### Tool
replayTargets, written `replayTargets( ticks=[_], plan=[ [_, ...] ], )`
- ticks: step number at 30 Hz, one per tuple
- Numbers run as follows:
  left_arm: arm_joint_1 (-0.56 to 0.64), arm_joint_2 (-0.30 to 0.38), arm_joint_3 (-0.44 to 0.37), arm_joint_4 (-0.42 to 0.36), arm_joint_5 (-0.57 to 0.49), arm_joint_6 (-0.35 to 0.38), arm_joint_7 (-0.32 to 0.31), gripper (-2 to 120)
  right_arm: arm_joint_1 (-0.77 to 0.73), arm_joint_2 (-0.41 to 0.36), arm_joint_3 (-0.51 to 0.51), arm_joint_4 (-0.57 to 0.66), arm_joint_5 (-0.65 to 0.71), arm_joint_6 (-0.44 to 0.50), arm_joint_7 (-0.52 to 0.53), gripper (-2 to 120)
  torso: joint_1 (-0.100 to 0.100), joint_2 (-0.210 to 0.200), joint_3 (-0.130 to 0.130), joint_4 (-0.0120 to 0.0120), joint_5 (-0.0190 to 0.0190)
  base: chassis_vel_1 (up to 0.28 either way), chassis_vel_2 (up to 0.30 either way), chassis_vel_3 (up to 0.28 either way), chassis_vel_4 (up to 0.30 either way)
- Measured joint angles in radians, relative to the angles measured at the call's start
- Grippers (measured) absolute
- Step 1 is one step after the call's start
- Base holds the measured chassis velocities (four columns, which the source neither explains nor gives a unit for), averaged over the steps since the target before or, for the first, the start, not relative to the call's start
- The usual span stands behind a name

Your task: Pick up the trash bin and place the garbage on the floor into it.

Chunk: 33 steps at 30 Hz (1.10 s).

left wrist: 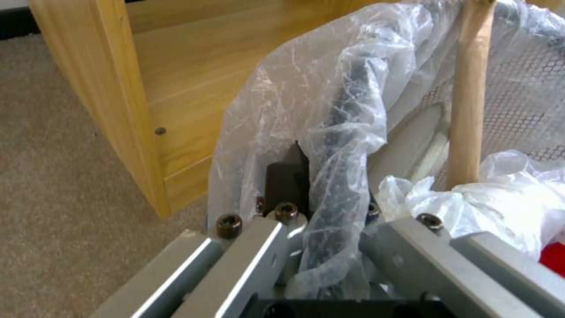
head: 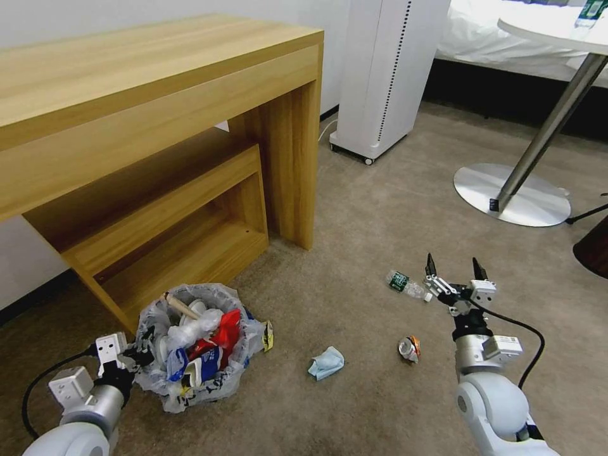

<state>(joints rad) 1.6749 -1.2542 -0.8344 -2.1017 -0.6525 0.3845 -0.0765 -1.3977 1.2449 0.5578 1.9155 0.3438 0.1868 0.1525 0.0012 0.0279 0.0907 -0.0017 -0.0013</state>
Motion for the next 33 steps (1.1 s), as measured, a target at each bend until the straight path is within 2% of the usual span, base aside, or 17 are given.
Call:
replayTargets(
  ticks=[6, 14, 17, 18, 20, 21, 24, 28, 33],
  plan=[
    [-0.003, 0.008, 0.000, 0.000, -0.005, 0.005, -0.001, 1, 0.003, -0.005, -0.004, 0.001, 0.021, -0.018, 0.012, 100, 0.000, 0.000, 0.000, 0.0000, 0.0000, 0.000, 0.000, 0.000, 0.000],
    [0.000, 0.008, 0.006, 0.001, -0.002, 0.005, 0.002, 1, 0.002, -0.029, -0.009, 0.033, 0.070, -0.104, 0.045, 100, 0.000, 0.000, 0.000, 0.0000, 0.0000, 0.000, 0.000, 0.000, 0.000],
    [0.001, 0.007, 0.005, 0.001, -0.002, 0.004, 0.003, 1, 0.019, -0.047, -0.035, 0.048, 0.156, -0.203, 0.098, 100, 0.000, 0.000, 0.000, -0.0001, 0.0001, 0.000, 0.000, 0.000, 0.000],
    [0.001, 0.007, 0.005, 0.001, -0.002, 0.004, 0.003, 1, 0.019, -0.047, -0.035, 0.048, 0.156, -0.203, 0.098, 100, 0.000, 0.000, 0.000, -0.0001, 0.0001, 0.000, 0.000, 0.000, 0.000],
    [0.006, 0.003, 0.003, 0.002, 0.003, 0.001, 0.003, 1, 0.061, -0.080, -0.087, 0.053, 0.351, -0.356, 0.211, 100, 0.000, 0.000, 0.000, 0.0000, -0.0001, 0.000, 0.000, 0.000, 0.000],
    [0.006, 0.003, 0.003, 0.002, 0.003, 0.001, 0.003, 1, 0.061, -0.080, -0.087, 0.053, 0.351, -0.356, 0.211, 100, 0.000, 0.000, 0.000, 0.0000, -0.0001, 0.000, 0.000, 0.000, 0.000],
    [0.011, -0.013, 0.002, 0.002, 0.013, -0.007, 0.006, 1, 0.175, -0.072, -0.168, 0.007, 0.686, -0.579, 0.408, 100, 0.000, 0.000, 0.000, 0.0000, -0.0001, 0.000, 0.000, 0.000, 0.000],
    [0.010, -0.031, 0.004, 0.008, 0.027, -0.012, 0.006, 1, 0.261, -0.038, -0.255, -0.059, 0.823, -0.663, 0.526, 100, 0.000, 0.000, 0.000, 0.0002, 0.0000, 0.000, 0.000, 0.000, 0.000],
    [0.001, -0.047, 0.008, 0.020, 0.042, -0.017, 0.006, 1, 0.319, -0.005, -0.346, -0.133, 0.914, -0.709, 0.624, 100, 0.000, 0.000, 0.000, 0.0001, -0.0001, 0.000, 0.000, 0.000, 0.000]
  ],
)
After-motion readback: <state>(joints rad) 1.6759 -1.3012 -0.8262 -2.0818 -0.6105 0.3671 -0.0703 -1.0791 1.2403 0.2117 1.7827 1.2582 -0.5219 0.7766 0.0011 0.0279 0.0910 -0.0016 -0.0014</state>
